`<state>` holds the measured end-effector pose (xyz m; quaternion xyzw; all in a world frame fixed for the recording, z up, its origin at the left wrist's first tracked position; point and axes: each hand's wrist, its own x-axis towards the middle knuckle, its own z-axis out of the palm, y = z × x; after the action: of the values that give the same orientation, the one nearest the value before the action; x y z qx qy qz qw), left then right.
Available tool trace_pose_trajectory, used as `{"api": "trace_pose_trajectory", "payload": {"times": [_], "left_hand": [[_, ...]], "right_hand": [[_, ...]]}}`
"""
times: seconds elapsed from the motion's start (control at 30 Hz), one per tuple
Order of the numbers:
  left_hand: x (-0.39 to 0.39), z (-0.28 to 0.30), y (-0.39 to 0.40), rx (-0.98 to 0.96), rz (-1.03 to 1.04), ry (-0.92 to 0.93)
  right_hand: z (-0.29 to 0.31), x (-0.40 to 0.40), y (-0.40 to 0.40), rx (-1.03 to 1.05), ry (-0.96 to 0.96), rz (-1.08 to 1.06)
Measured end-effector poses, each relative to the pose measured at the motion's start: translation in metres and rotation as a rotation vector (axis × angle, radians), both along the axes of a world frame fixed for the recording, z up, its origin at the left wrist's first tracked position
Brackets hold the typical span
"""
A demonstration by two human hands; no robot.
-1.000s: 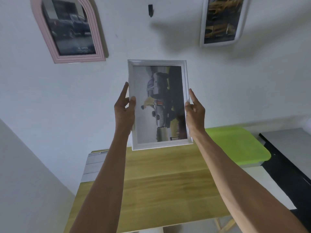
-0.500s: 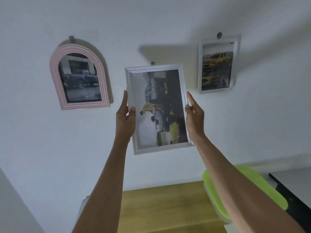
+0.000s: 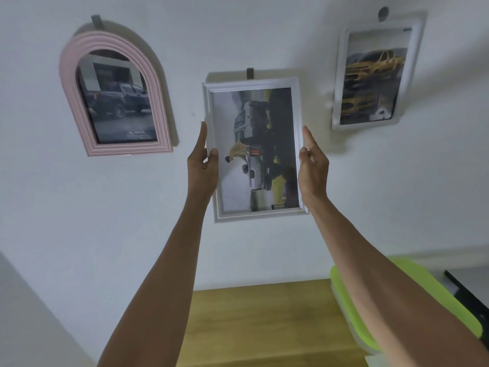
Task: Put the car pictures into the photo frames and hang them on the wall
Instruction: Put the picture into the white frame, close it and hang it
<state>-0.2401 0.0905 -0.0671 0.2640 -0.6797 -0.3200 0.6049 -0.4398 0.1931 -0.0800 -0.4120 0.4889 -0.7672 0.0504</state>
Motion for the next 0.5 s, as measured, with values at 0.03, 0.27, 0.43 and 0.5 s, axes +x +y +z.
{"api": "trace_pose_trajectory", "payload": {"times": [0.03, 0.27, 0.43, 0.5], "left_hand": [[0.000, -0.001, -0.002, -0.001, 0.002, 0.000], [-0.001, -0.008, -0.013, -0.018, -0.014, 0.034], [-0.005, -0.012, -0.032, -0.082, -0.014, 0.022], [-0.007, -0.015, -0.039, -0.095, -0.025, 0.005]], "right_hand": [[-0.003, -0.001, -0.003, -0.005, 0.005, -0.006], [-0.014, -0.010, -0.018, 0.022, 0.112, -0.072], [-0.024, -0.018, -0.030, 0.046, 0.249, -0.210], [-0.030, -0.020, -0.036, 0.058, 0.306, -0.263]]}}
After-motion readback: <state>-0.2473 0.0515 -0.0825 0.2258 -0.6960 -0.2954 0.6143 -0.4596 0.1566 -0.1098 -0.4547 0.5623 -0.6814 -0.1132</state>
